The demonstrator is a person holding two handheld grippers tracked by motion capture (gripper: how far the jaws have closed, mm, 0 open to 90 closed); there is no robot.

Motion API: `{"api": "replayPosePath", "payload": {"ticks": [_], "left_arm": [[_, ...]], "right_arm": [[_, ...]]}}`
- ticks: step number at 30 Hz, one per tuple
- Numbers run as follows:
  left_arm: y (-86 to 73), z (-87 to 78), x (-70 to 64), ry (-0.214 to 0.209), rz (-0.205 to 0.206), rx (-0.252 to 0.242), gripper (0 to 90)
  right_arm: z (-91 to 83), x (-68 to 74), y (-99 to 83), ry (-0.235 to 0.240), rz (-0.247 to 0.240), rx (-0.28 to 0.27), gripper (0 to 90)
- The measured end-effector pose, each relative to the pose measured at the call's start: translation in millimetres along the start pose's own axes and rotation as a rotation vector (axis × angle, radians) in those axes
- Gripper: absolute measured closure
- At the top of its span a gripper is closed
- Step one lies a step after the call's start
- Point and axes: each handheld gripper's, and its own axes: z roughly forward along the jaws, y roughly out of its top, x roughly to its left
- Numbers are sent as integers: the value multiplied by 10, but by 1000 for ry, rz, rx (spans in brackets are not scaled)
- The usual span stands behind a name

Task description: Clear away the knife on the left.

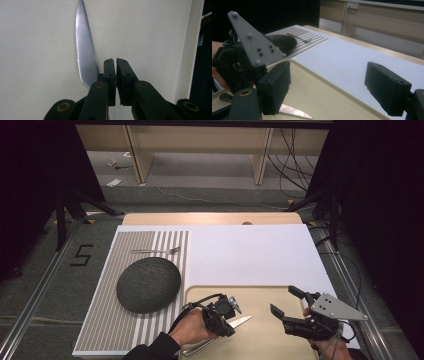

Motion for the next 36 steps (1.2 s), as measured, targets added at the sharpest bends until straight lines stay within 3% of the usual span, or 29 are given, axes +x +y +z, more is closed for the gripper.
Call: {"api": "replayPosePath", "payload": {"ticks": [7, 12, 20, 36], "left_arm": [[54, 132, -35, 16, 22, 24, 895], [78, 160, -12, 42, 6, 17, 896], [79, 133, 72, 102, -40, -4, 897], [-55, -24, 392, 199, -164, -27, 896]], "right_arm": [[1, 3, -1, 1, -1, 1, 217], [3, 3, -1, 1, -3, 2, 217], [3, 7, -1, -2, -7, 2, 217], [4, 8, 0, -1, -11, 4, 217]]}}
